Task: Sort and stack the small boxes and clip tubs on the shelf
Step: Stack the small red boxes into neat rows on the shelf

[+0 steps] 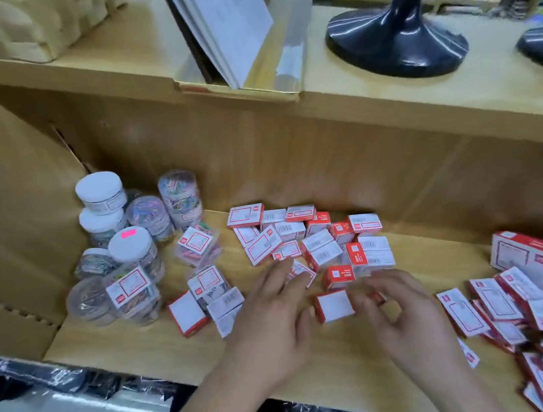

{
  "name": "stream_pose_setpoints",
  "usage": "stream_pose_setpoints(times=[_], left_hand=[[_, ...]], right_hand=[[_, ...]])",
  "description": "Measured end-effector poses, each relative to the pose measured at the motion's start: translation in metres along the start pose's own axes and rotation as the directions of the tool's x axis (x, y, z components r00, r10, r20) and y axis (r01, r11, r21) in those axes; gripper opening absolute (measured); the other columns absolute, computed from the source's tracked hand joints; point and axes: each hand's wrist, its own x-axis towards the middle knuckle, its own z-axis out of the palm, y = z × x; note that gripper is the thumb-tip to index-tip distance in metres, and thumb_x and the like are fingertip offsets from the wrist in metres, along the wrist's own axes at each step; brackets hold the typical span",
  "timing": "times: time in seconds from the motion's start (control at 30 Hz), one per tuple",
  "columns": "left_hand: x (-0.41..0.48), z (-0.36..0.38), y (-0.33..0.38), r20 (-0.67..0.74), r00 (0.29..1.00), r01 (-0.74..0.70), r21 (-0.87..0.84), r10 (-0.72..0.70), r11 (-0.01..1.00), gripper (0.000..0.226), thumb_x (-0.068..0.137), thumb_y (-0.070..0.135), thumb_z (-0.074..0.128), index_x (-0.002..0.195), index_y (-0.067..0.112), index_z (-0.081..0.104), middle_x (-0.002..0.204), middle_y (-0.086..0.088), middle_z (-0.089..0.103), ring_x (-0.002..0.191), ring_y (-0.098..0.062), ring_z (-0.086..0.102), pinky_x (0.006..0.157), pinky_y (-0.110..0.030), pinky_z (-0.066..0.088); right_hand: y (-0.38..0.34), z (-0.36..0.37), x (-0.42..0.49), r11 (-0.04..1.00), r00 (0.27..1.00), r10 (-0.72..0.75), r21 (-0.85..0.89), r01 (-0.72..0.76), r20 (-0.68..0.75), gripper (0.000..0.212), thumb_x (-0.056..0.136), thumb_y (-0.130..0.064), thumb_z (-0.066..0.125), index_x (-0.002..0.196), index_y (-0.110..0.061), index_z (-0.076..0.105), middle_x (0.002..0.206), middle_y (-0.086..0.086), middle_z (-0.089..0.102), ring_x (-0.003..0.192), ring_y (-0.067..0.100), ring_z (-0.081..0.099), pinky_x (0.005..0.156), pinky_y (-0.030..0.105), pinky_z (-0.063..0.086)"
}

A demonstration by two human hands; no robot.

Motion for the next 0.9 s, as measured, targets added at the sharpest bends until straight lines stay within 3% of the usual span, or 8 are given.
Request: stream_pose_setpoints(times=[0.1,0.2,0.37,0.47,0.57,0.67,0.77,0.9], left_hand=[[0.048,0.024,0.010,0.035,0.999,-0.039,0.025,0.038,0.999,0.052,0.086,0.031,0.067,0.136,0.018,0.057,0.146,-0.006,0.050,0.135,-0.027,0.043,0.112,-0.039,0.038],[0.076,0.041,0.019,0.151,0.986,-0.074,0.029,0.068,0.997,0.066,0.084,0.039,0.069,0.146,0.022,0.050,0.151,-0.002,0.047,0.137,-0.024,0.039,0.115,-0.037,0.035],[0.081,0.051,0.024,0.141,0.989,-0.067,0.084,0.054,0.994,0.061,0.083,0.044,0.060,0.141,0.027,0.053,0.137,0.003,0.050,0.123,-0.024,0.045,0.105,-0.040,0.042],[0.079,0.046,0.022,0.138,0.990,-0.051,0.143,0.031,0.988,0.056,0.083,0.043,0.059,0.137,0.028,0.056,0.123,0.006,0.052,0.112,-0.021,0.046,0.097,-0.041,0.046],[0.083,0.039,0.029,0.192,0.981,-0.068,0.214,0.026,0.974,0.056,0.083,0.037,0.066,0.137,0.027,0.055,0.127,0.008,0.053,0.113,-0.021,0.047,0.093,-0.040,0.047],[0.091,0.036,0.041,0.241,0.970,-0.088,0.220,0.033,0.972,0.058,0.087,0.033,0.066,0.142,0.027,0.049,0.130,0.009,0.054,0.118,-0.019,0.046,0.085,-0.035,0.048],[0.100,0.038,0.049,0.242,0.970,-0.047,0.234,-0.011,0.971,0.056,0.091,0.037,0.065,0.143,0.028,0.047,0.127,0.006,0.052,0.120,-0.020,0.045,0.086,-0.040,0.052],[0.100,0.043,0.054,0.262,0.965,-0.041,0.211,-0.016,0.977,0.044,0.093,0.040,0.066,0.132,0.021,0.058,0.116,-0.002,0.051,0.113,-0.025,0.052,0.085,-0.045,0.051]], right_hand=[[0.031,-0.008,0.016,0.996,0.999,0.041,-0.075,-0.041,-0.005,0.048,0.080,-0.016,0.081,0.126,-0.021,0.066,0.142,-0.001,0.052,0.134,0.017,0.049,0.107,0.029,0.041],[0.046,-0.009,0.031,0.998,0.980,0.066,-0.022,-0.063,0.187,0.069,0.083,-0.028,0.079,0.146,-0.027,0.049,0.160,-0.004,0.031,0.147,0.001,0.025,0.110,0.016,0.027],[0.063,-0.016,0.042,0.996,0.961,0.064,0.042,-0.078,0.268,0.069,0.080,-0.056,0.072,0.143,-0.035,0.052,0.154,-0.020,0.035,0.140,-0.014,0.028,0.103,0.007,0.030],[0.066,-0.024,0.041,0.990,0.936,0.059,0.100,-0.099,0.347,0.078,0.073,-0.049,0.084,0.142,-0.034,0.052,0.144,-0.027,0.040,0.129,-0.027,0.028,0.098,-0.005,0.022],[0.073,-0.029,0.041,0.991,0.900,0.019,0.110,-0.074,0.436,0.094,0.066,-0.030,0.092,0.146,-0.037,0.044,0.146,-0.027,0.036,0.133,-0.018,0.033,0.099,-0.003,0.023],[0.073,-0.032,0.053,0.997,0.901,-0.012,0.074,-0.023,0.433,0.099,0.068,-0.023,0.086,0.150,-0.042,0.034,0.152,-0.031,0.018,0.134,-0.027,0.018,0.100,-0.001,0.025],[0.067,-0.036,0.073,0.996,0.886,-0.086,0.056,0.068,0.456,0.092,0.063,-0.025,0.086,0.144,-0.039,0.044,0.141,-0.048,0.016,0.126,-0.023,0.039,0.100,0.009,0.039],[0.071,-0.032,0.080,0.992,0.904,-0.109,-0.010,0.124,0.413,0.079,0.062,-0.037,0.086,0.135,-0.030,0.057,0.130,-0.037,0.032,0.120,0.000,0.054,0.100,0.030,0.049]])
